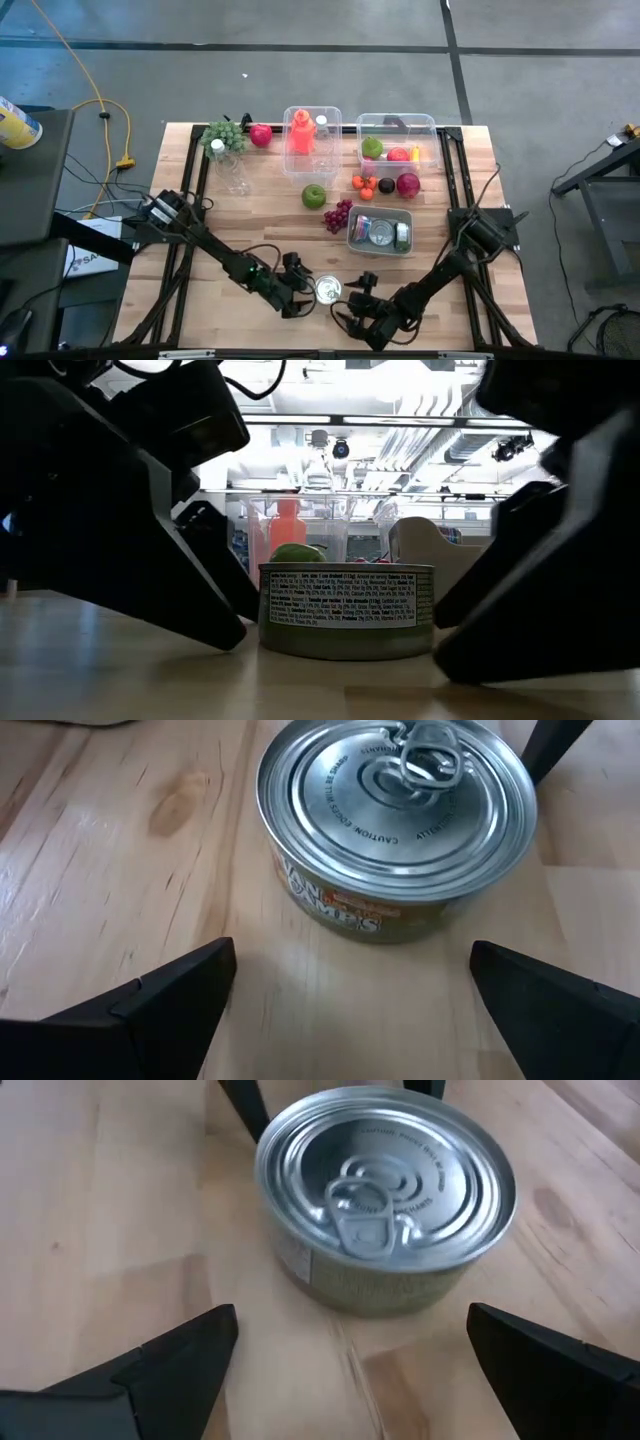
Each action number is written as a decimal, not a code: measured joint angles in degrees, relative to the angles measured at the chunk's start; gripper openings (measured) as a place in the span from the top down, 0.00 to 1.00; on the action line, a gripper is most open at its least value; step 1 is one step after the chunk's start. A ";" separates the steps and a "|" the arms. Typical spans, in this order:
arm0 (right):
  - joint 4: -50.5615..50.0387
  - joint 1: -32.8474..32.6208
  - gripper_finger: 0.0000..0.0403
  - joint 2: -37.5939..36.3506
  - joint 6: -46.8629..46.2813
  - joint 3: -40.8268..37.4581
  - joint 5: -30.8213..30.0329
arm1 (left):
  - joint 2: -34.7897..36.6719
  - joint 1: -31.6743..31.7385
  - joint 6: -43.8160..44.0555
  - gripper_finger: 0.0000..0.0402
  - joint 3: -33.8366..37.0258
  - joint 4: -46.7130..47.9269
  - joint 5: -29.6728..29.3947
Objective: Pick & Place Food Item
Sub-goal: Put the green tuna can into the gray bin
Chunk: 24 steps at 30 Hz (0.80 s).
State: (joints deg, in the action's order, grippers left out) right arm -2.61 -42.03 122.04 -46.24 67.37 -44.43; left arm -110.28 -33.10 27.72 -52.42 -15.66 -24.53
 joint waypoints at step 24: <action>11.67 5.45 0.03 0.17 18.17 -0.13 2.66 | -0.24 2.31 -0.90 0.01 0.20 -5.66 5.45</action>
State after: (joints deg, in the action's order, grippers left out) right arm 9.06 -36.58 122.21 -28.07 67.24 -41.77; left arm -110.52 -30.79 26.82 -52.23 -21.32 -19.08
